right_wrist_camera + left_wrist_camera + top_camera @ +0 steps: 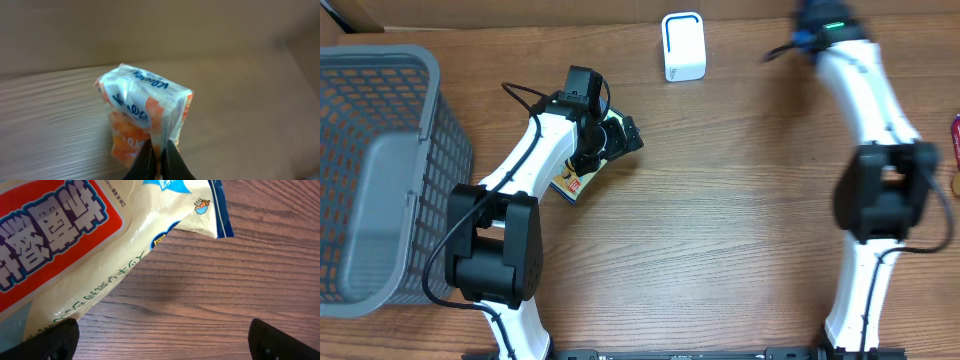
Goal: Scan the item barcode
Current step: 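Carry the Kleenex pack to the right edge and release it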
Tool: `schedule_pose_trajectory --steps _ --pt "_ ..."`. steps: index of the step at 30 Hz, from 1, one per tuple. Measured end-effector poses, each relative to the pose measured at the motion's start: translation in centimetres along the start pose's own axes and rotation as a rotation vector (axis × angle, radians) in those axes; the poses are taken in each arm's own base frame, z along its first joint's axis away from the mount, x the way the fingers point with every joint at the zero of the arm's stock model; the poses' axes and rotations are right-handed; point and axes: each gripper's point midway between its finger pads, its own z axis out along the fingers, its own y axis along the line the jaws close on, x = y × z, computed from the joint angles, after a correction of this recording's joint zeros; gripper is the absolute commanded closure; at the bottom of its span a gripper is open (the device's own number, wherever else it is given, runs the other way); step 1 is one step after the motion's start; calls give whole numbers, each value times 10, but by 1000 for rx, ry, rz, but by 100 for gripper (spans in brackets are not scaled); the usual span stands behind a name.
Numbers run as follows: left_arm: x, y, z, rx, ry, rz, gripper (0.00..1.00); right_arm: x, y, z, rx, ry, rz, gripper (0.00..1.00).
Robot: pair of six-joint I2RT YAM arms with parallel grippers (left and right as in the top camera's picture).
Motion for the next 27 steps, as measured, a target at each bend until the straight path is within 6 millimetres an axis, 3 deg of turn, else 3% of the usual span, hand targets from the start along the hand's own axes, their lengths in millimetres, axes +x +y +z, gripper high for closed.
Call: schedule_pose_trajectory --steps 3,5,7,11,19,27 --pt "0 0 0 0 0 0 0 14 -82 18 31 97 238 96" --pt "0 0 0 0 0 0 0 33 -131 27 46 176 383 96" --pt "0 0 0 0 0 0 0 51 -171 32 58 232 501 96" --pt "0 0 0 0 1 0 0 80 -231 34 91 302 656 96" --pt "1 1 0 -2 3 -1 0 114 -305 30 164 344 813 96" --pt "3 2 0 -9 13 -4 0 138 -353 23 237 360 888 95"
